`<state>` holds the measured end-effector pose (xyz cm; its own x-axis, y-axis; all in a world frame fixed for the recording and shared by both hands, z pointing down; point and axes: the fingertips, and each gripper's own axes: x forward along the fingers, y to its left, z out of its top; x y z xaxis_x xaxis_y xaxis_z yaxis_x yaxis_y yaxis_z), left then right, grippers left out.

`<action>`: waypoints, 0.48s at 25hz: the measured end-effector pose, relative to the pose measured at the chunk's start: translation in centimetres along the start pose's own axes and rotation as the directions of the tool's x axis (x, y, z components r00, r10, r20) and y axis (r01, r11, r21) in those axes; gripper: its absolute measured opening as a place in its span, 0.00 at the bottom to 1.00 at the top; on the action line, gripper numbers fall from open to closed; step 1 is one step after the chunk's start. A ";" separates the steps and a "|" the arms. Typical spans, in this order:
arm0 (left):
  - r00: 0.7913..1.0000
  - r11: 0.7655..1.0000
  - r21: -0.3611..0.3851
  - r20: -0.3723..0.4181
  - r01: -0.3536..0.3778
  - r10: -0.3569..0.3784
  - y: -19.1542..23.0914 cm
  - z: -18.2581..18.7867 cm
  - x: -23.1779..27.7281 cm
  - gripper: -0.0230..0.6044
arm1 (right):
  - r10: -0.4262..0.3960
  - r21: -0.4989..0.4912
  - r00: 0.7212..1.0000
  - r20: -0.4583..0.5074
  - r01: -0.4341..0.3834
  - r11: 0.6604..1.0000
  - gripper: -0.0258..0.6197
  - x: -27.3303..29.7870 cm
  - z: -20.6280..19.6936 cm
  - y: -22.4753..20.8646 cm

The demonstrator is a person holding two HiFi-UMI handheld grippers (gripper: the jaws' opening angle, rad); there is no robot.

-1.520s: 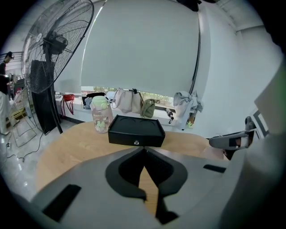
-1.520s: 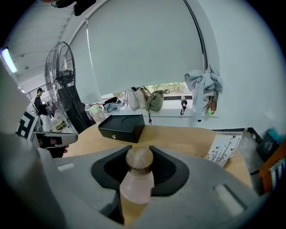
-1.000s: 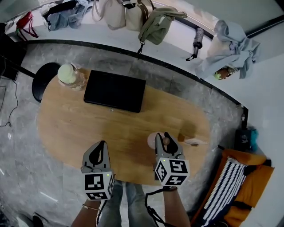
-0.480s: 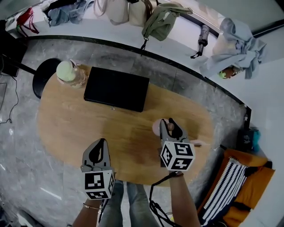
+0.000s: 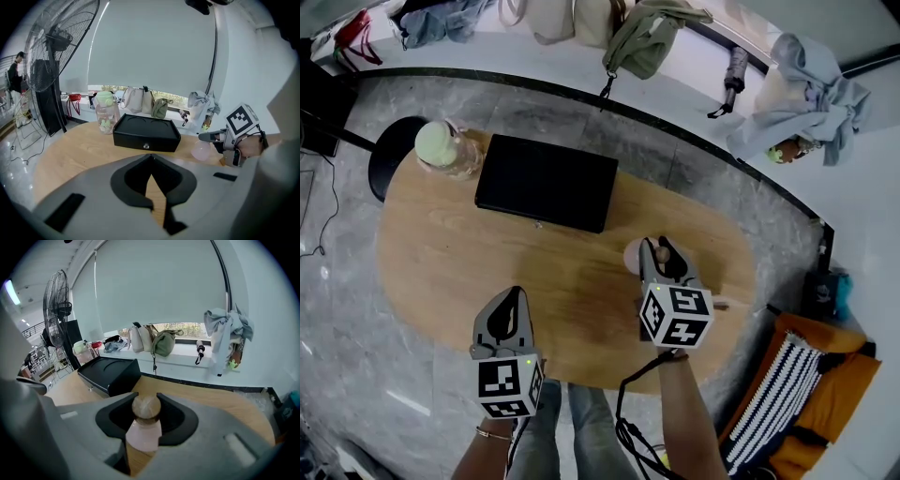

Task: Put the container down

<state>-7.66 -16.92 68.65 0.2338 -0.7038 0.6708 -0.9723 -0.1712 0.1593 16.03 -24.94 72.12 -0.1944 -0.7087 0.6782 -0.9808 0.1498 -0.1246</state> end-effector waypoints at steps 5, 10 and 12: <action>1.000 1.000 -0.005 0.002 -0.007 0.007 0.1 0.0 0.2 0.03 | 0.003 0.001 1.000 -0.002 -0.003 1.000 0.23 0.7 -0.1 0.0; 1.000 1.000 -0.007 0.003 -0.012 0.012 0.1 -0.1 0.1 0.03 | 0.008 0.002 1.000 -0.013 -0.008 1.000 0.23 0.8 -0.4 0.1; 1.000 1.000 -0.009 0.002 -0.014 0.014 0.1 -0.2 0.0 0.03 | 0.010 0.006 1.000 -0.015 -0.010 1.000 0.23 0.8 -0.5 0.1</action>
<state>-7.80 -16.81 68.75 0.2204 -0.7076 0.6713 -0.9754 -0.1555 0.1564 15.78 -25.17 73.03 -0.2040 -0.6967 0.6877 -0.9789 0.1529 -0.1355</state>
